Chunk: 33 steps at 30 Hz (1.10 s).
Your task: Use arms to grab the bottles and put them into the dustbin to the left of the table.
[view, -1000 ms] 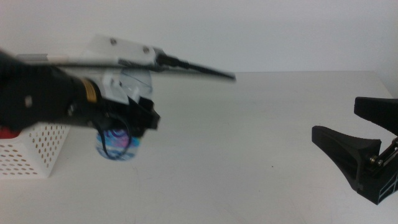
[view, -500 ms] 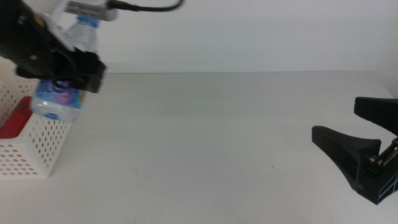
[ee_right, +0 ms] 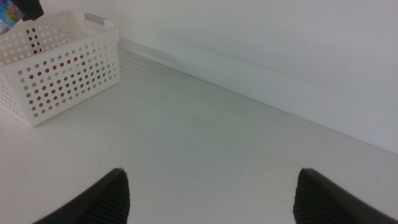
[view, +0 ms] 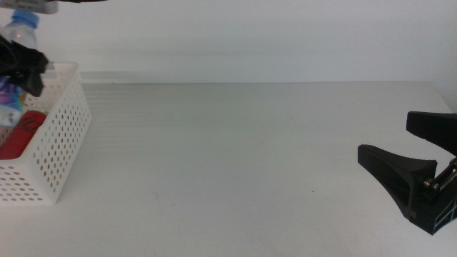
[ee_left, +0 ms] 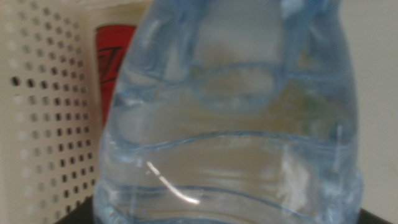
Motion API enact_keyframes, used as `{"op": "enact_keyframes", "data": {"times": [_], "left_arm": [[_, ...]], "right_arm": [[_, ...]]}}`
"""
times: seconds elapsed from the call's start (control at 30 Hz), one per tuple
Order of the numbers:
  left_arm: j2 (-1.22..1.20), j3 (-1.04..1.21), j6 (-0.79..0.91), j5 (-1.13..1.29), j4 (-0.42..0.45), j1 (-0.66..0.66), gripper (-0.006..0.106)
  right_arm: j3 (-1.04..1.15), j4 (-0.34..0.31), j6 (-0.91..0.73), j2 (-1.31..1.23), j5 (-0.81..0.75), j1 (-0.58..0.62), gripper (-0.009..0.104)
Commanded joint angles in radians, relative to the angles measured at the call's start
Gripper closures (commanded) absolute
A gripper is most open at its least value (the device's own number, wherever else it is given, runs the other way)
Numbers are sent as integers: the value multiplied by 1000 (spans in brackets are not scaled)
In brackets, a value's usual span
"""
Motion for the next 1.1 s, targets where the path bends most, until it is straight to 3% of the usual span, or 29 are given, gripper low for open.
{"op": "enact_keyframes", "data": {"times": [0.0,0.47,0.9,1.07], "left_arm": [[-10,-70,21,-28,-4,34,105],[210,-152,97,-37,22,120,105],[309,-152,97,-74,-19,152,105],[310,-152,155,-88,-72,152,98]], "right_arm": [[-27,-10,-9,-6,-78,4,21],[-27,-10,-9,-6,-78,4,21],[-27,-10,-9,-6,-79,4,21],[-27,-10,-9,-6,-79,4,21]]}}
